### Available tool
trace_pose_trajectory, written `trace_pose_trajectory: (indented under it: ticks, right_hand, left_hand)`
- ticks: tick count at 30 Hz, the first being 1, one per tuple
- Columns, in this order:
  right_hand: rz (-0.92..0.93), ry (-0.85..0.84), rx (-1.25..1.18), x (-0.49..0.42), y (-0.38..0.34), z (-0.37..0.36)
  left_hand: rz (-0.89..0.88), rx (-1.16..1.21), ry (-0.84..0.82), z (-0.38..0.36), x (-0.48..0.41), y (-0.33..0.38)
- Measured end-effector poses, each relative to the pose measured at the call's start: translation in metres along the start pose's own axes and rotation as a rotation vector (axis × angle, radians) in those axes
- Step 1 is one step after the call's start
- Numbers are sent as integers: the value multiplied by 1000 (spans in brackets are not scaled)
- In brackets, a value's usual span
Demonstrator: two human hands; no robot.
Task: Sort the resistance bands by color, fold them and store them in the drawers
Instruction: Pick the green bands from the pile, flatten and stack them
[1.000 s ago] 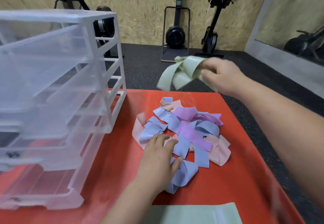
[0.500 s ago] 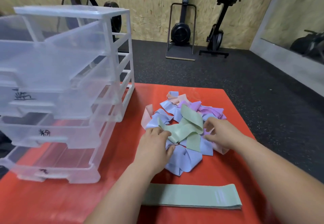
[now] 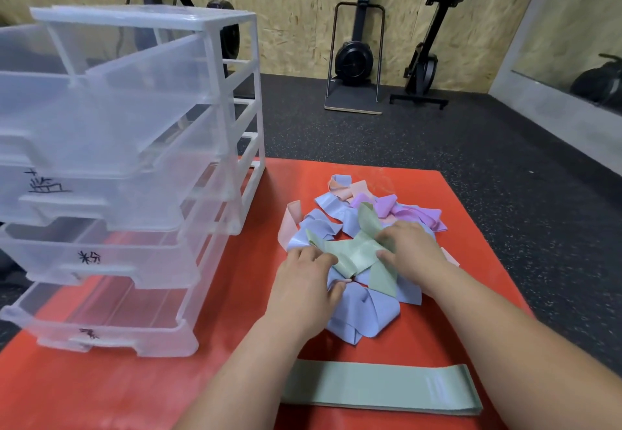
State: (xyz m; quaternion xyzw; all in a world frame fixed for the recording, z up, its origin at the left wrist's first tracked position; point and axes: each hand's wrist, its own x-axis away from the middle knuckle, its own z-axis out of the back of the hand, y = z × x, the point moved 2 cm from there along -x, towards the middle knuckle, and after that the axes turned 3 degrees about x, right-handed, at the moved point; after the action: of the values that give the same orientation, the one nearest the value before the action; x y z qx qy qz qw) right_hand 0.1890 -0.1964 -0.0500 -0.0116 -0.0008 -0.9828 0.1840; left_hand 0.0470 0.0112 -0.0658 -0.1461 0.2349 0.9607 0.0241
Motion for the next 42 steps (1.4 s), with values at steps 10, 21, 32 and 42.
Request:
trace_pose_trajectory:
  ticks: [10, 21, 32, 42]
  right_hand:
    - [77, 439, -503, -12, 3, 117]
    - [122, 751, -553, 17, -1, 223]
    - [7, 850, -635, 38, -5, 226]
    - [114, 45, -320, 52, 3, 93]
  left_hand:
    - [4, 15, 14, 5, -5, 4]
    - [-4, 51, 77, 22, 2, 13]
    - [15, 73, 78, 29, 14, 15]
    - [60, 112, -16, 19, 11, 9]
